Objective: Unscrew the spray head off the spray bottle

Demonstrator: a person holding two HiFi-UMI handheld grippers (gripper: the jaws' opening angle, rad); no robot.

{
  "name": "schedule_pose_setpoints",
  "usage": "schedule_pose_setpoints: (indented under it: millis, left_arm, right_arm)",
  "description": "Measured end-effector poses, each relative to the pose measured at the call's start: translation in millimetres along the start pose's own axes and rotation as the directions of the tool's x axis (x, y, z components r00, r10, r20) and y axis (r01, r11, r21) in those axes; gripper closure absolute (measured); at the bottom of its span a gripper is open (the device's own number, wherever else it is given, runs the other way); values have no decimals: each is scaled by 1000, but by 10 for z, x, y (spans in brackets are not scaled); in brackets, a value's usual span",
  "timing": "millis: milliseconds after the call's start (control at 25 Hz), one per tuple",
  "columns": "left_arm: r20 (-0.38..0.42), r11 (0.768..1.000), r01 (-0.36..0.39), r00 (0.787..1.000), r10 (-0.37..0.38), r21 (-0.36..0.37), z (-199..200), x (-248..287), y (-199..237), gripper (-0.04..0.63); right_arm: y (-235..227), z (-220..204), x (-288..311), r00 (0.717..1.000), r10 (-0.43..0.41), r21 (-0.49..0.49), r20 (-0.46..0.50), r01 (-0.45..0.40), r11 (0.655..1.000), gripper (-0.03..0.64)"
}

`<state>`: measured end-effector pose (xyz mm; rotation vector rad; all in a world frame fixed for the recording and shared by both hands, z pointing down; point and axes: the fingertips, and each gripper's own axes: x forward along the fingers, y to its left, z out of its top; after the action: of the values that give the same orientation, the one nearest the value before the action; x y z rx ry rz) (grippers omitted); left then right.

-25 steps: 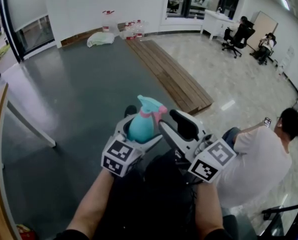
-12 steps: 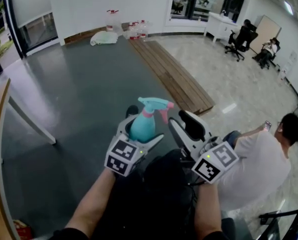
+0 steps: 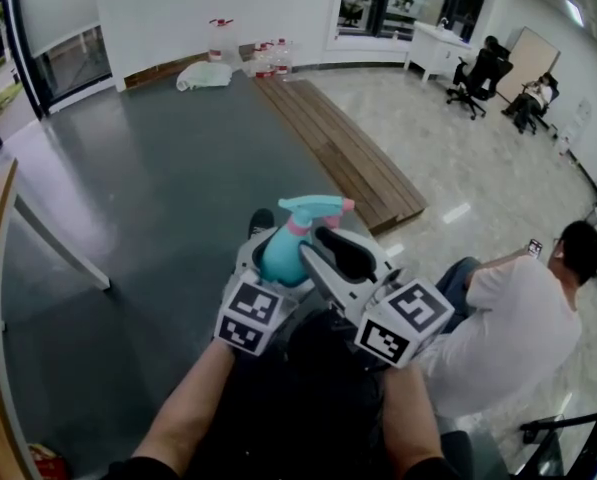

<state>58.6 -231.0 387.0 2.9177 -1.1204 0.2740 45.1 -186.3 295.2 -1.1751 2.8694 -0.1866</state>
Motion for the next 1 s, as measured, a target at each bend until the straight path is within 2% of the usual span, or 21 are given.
schedule_pose_setpoints:
  millis: [360,520,720,1000]
  left_arm:
    - [2,1000,19,1000,-19,16,34,12,-148,155]
    - [-5,998,52,999,-51,38,25,10,-224,155]
    - [1,986,156,988,-156,52,61,-35,-315,155]
    - [12,937,341,940,-342,72,112,-153,-521,155]
  right_arm:
    - [-42,33,80,999,-49,6,-2,49,999,469]
    - [-72,14,51,999,-33,-18,-6,33,999,469]
    - [-31,47,2,996,93,-8,9,-93,996,474]
    - [74,80,-138,956,289,-6,40,-289,957,476]
